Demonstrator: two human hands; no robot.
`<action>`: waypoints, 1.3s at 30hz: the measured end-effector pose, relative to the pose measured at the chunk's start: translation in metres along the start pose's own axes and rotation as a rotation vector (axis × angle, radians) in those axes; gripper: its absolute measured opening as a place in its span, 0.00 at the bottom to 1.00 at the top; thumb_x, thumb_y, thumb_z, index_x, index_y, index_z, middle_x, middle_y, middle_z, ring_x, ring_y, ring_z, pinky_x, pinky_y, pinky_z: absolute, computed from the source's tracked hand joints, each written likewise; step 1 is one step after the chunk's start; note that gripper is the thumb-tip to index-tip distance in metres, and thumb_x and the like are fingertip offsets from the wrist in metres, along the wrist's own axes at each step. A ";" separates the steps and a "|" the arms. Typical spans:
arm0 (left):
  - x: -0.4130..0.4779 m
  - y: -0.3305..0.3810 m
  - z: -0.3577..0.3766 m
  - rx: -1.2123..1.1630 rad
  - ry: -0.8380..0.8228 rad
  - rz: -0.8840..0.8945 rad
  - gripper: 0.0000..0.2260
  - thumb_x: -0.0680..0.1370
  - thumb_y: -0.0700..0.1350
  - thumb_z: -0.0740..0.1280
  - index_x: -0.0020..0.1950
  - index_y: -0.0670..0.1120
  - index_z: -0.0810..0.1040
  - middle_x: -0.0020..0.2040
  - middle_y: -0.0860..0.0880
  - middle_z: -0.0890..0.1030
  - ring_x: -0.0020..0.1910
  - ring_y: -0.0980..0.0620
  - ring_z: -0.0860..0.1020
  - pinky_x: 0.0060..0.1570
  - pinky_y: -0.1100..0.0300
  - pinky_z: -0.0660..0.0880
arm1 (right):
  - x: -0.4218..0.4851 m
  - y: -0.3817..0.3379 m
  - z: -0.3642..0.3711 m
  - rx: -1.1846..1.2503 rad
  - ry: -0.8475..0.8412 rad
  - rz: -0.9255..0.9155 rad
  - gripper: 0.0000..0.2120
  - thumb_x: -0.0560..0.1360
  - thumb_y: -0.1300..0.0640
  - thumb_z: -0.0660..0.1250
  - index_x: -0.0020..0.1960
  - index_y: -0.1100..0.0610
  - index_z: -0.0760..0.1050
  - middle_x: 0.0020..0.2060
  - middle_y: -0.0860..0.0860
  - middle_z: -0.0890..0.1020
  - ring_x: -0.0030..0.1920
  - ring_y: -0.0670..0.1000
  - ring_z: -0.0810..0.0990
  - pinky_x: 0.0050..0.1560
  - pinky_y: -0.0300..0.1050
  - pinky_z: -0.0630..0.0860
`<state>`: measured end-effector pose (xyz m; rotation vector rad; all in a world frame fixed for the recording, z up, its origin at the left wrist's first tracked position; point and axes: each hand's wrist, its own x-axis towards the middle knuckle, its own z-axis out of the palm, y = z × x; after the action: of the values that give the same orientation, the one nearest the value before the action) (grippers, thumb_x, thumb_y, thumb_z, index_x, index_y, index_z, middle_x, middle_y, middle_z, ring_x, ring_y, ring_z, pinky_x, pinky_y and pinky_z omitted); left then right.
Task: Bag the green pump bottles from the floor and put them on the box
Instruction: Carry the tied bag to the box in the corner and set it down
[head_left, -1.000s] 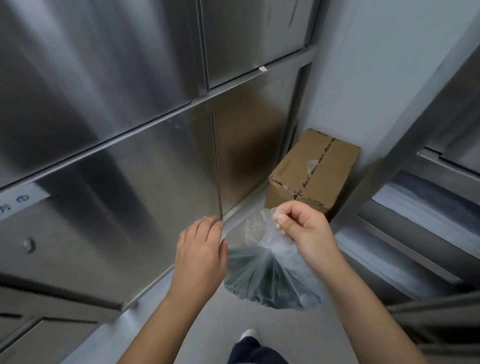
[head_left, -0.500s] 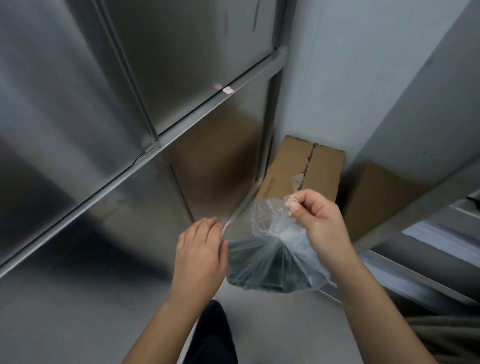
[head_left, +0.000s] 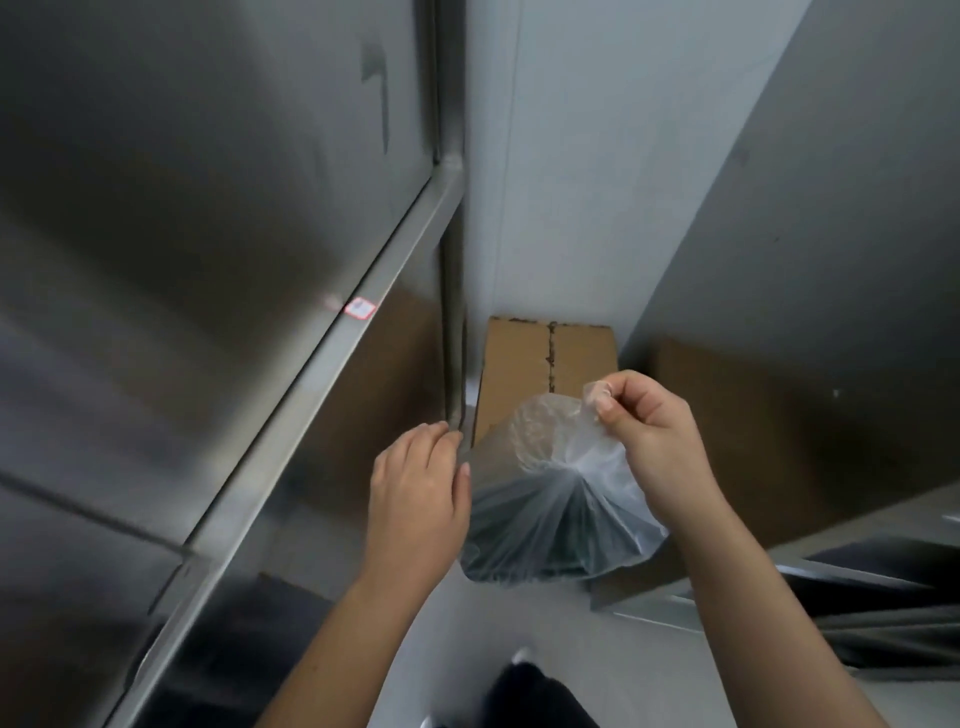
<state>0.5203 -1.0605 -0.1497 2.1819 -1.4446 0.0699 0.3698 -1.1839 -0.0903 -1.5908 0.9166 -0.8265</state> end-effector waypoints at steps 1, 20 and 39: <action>0.011 0.000 0.004 -0.005 -0.003 0.008 0.14 0.74 0.45 0.60 0.53 0.42 0.79 0.52 0.45 0.81 0.54 0.45 0.79 0.53 0.49 0.74 | 0.012 0.000 -0.001 0.005 0.012 -0.010 0.13 0.75 0.68 0.60 0.35 0.55 0.72 0.33 0.46 0.75 0.32 0.37 0.72 0.38 0.27 0.70; 0.195 0.023 0.071 0.077 -0.008 -0.004 0.13 0.72 0.40 0.69 0.56 0.41 0.78 0.55 0.43 0.80 0.57 0.44 0.77 0.57 0.48 0.71 | 0.224 0.039 -0.044 0.067 0.058 -0.012 0.13 0.74 0.61 0.63 0.33 0.50 0.74 0.30 0.45 0.74 0.35 0.44 0.71 0.40 0.39 0.68; 0.326 0.009 0.136 0.101 -0.036 0.110 0.13 0.71 0.41 0.70 0.55 0.41 0.78 0.54 0.42 0.80 0.55 0.43 0.78 0.55 0.47 0.73 | 0.356 0.071 -0.048 -0.013 0.097 0.078 0.13 0.76 0.65 0.61 0.35 0.52 0.71 0.32 0.47 0.73 0.35 0.44 0.71 0.38 0.32 0.69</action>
<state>0.6209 -1.3992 -0.1601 2.1917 -1.6130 0.1460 0.4823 -1.5296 -0.1321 -1.5265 1.0492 -0.8503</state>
